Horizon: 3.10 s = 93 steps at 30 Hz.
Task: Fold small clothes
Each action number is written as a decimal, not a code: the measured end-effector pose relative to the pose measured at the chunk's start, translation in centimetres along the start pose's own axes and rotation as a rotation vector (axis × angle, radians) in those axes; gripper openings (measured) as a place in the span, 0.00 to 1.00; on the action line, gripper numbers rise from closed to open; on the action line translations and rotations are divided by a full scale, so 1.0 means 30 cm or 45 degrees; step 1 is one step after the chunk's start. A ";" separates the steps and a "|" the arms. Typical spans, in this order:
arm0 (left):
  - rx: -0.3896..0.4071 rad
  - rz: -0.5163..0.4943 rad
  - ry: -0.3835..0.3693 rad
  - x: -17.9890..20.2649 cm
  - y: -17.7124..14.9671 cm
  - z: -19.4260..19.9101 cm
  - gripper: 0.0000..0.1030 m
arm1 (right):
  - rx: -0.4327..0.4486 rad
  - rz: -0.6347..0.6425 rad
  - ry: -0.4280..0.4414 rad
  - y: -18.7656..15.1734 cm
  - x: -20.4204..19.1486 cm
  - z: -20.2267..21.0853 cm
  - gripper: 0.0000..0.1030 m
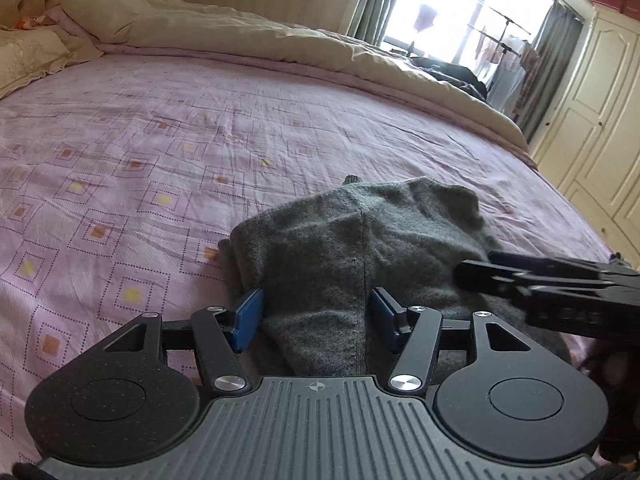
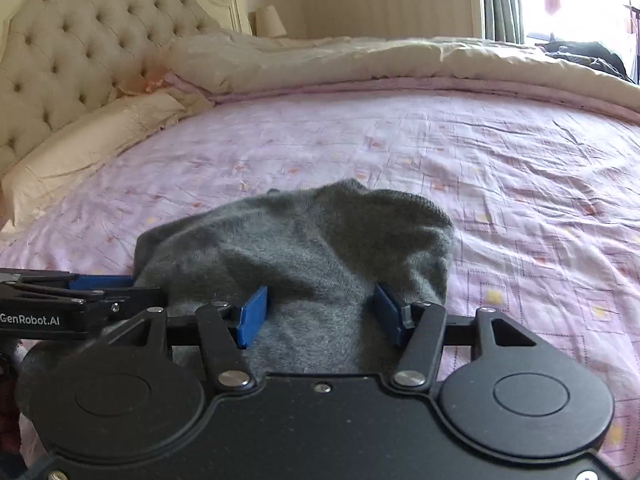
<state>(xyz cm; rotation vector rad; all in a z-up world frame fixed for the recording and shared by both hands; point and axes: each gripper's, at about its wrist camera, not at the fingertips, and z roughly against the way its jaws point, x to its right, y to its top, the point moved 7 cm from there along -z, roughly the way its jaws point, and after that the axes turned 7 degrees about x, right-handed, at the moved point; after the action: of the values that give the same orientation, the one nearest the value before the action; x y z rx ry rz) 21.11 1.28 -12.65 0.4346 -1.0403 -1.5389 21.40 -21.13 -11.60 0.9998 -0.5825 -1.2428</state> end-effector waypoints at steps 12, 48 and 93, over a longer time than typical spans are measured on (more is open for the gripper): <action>0.119 -0.239 0.109 0.080 0.006 0.139 0.56 | 0.066 0.160 -0.143 -0.018 -0.043 0.224 0.65; -0.039 -0.172 0.368 0.222 -0.113 0.491 1.00 | 0.001 -0.262 -0.316 -0.096 -0.098 0.621 1.00; -0.137 -0.160 0.455 0.261 -0.097 0.539 1.00 | -0.092 -0.263 -0.413 -0.088 -0.095 0.656 1.00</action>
<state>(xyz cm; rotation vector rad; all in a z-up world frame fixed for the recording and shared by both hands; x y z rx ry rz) 5.05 -0.17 -4.22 0.6817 -0.6608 -1.5481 3.07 -24.34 -4.09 0.8175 -0.6913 -1.6158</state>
